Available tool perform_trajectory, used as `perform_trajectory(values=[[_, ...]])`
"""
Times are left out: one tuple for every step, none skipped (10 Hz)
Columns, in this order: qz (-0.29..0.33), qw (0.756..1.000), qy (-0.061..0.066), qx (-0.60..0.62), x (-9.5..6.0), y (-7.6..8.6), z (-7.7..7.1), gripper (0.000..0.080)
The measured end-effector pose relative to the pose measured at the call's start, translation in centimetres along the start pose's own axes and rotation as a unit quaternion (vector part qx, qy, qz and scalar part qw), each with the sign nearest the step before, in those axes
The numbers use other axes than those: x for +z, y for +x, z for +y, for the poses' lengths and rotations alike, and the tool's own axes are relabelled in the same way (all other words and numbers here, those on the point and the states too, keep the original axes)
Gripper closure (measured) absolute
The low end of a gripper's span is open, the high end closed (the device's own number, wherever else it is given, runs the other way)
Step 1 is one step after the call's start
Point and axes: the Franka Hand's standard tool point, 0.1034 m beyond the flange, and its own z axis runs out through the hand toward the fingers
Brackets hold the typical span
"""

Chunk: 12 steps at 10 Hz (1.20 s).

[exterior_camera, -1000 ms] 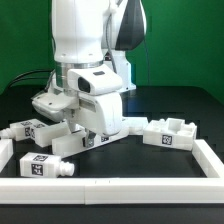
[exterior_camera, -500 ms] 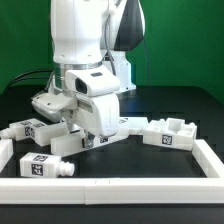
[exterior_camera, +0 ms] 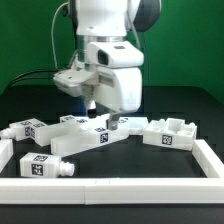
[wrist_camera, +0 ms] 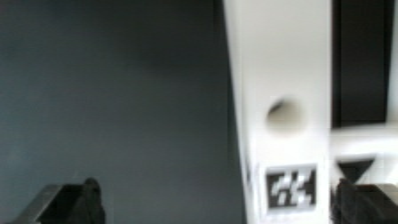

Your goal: Assemble chair

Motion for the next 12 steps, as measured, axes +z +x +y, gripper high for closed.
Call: perform_trajectory(values=[[-0.001,1.000,-0.004,-0.004,-0.2,0.3,0.2,0.0150],[0.000,1.000,-0.002,-0.001,0.0,0.2,0.0,0.0150],[0.001,1.000,-0.002,0.001,0.0,0.2,0.0,0.0150],[0.001,1.000,-0.002,0.002,0.1,0.1,-0.1,0.0150],[0.001,1.000,0.000,0.017,0.0,0.2,-0.1,0.0150],[0.000,0.998,0.002,0.067,-0.4,0.4,-0.1,0.0150],[-0.002,0.993,0.001,0.116,-0.8,0.5,-0.1,0.0150],[-0.002,0.980,0.000,0.197,-1.0,1.2,0.0,0.0150],[-0.002,0.975,-0.002,0.224,-1.1,1.8,0.4,0.0150],[-0.002,0.974,-0.003,0.225,-1.1,1.8,0.6,0.0150],[-0.002,0.970,-0.004,0.243,-1.2,1.6,0.5,0.0150],[-0.002,0.962,-0.003,0.272,-1.1,1.7,0.5,0.0150]])
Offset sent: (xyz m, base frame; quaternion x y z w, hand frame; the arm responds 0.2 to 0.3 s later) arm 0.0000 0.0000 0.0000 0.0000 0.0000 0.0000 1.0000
